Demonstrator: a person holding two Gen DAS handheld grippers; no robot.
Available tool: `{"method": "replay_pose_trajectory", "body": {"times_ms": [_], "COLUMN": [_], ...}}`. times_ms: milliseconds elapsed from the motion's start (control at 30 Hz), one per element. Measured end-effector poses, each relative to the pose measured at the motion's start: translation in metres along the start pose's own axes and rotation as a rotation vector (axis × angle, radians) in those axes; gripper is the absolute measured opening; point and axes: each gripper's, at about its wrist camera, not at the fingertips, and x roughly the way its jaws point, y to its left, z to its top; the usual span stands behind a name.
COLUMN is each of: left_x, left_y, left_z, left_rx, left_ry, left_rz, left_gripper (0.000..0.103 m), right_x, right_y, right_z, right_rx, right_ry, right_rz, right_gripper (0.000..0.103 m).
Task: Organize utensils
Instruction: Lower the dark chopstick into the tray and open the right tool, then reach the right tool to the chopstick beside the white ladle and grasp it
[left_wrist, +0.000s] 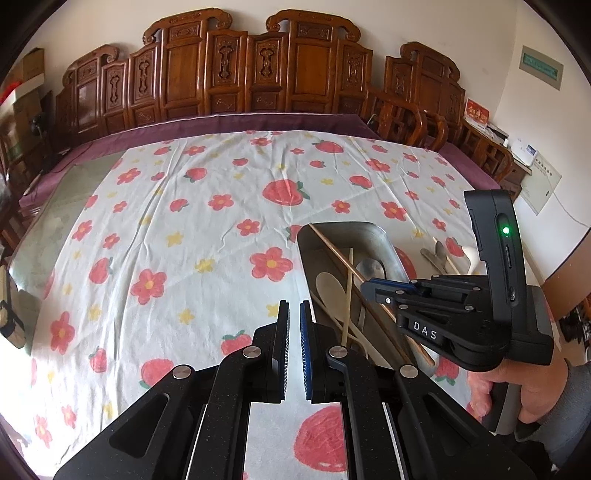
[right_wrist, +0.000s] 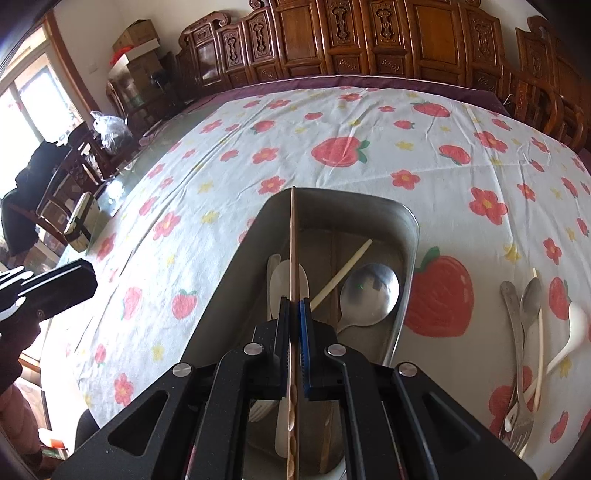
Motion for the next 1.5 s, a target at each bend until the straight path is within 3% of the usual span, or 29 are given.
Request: {"method": "replay_pose_trajectory", "body": {"times_ms": [433,1200,1267,1333,1433,1500], "left_x": [-0.008,-0.021,-0.02,-0.019,-0.016,-0.014], "left_y": [-0.001,-0.072,-0.08,-0.085,-0.094,-0.099], "left_z": [0.0,0.004,0.004,0.004,0.004,0.003], "left_rx": [-0.003,0.067,0.075,0.079,0.084,0.088], "left_ry": [-0.008,-0.02,-0.018,-0.019,-0.014,-0.013], "left_rz": [0.001,-0.048,-0.053,-0.057,-0.068,-0.072], "left_gripper": [0.005,0.006,0.008,0.018,0.021,0.031], "right_x": [-0.014,-0.15,-0.156,-0.16,-0.164,-0.165], "right_y": [-0.004,-0.053,-0.062,-0.071,-0.086,-0.097], "right_z": [-0.009,-0.084,-0.09,-0.096,-0.103,-0.108], "right_rx": [-0.01,-0.034,-0.024,-0.01,0.008,0.024], "right_ry": [-0.018,-0.123,-0.126,-0.125,-0.12,-0.113], "right_rz": [0.006,-0.095,-0.108,-0.122,-0.146,-0.163], "right_gripper": [0.007,0.007,0.007,0.007,0.007,0.007]}}
